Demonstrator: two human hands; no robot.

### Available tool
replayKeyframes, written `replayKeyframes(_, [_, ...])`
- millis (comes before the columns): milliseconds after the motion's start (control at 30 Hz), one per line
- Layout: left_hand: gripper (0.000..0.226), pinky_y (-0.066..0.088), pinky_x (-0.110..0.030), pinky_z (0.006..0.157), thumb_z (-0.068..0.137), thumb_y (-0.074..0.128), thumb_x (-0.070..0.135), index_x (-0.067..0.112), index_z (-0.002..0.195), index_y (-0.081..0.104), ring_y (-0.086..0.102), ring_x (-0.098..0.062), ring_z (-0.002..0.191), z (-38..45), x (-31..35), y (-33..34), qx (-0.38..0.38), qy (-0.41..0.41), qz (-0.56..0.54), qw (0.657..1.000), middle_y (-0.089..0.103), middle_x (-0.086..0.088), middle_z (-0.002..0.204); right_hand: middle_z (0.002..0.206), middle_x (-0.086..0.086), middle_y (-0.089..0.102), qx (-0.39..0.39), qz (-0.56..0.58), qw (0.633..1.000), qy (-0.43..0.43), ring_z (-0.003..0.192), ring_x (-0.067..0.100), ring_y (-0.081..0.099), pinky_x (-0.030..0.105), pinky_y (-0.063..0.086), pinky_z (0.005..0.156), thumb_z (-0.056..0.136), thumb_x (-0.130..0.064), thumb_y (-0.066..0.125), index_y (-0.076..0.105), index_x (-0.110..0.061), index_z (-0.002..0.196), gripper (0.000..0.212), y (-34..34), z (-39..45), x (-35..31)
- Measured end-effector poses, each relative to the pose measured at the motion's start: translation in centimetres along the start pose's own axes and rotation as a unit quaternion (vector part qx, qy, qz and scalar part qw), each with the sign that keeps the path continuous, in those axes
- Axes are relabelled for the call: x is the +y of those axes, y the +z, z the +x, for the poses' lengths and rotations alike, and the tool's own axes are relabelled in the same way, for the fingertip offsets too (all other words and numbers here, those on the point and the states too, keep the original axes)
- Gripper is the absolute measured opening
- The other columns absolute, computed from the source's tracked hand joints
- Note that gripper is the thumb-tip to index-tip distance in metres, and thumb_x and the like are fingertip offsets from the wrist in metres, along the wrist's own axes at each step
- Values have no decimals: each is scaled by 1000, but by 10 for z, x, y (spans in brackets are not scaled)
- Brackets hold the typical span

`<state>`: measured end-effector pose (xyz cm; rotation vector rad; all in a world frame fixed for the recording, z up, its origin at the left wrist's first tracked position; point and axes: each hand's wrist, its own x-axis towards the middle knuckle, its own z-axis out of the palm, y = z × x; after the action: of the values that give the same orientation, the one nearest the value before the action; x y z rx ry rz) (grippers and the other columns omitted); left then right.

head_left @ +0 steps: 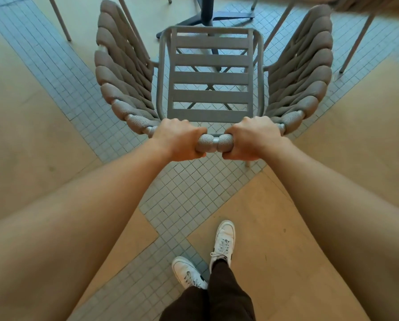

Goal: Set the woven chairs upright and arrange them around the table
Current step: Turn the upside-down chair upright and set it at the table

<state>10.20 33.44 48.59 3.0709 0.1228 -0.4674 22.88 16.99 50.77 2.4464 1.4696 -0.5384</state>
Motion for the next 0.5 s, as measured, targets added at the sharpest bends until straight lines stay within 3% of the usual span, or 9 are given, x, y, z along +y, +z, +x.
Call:
replayKeyframes(167, [42,42,-33,59,81,55,71,37,105,57,53,-25,62,22,-30,-12,-8,-14,10,1000,45,8,69,64,-12,46,7,11,1000,-8,65,22,56,33,42,63,68,-76,59,71,-41,99,48,-15,35,5])
replayKeyframes(333, [40,42,-34,58,80,52,70,38,102,56,62,-24,67,41,-57,-16,7,0,15,1000,65,7,80,66,-11,49,13,28,999,-9,66,22,57,33,42,62,68,-75,55,72,-40,99,50,-23,61,8])
replayKeyframes(500, [41,43,-34,59,79,51,71,38,103,57,65,-25,68,55,-74,-18,22,5,18,1000,69,6,82,69,-9,51,11,25,999,-18,68,22,58,34,43,63,71,-75,57,72,-38,102,51,-34,81,13])
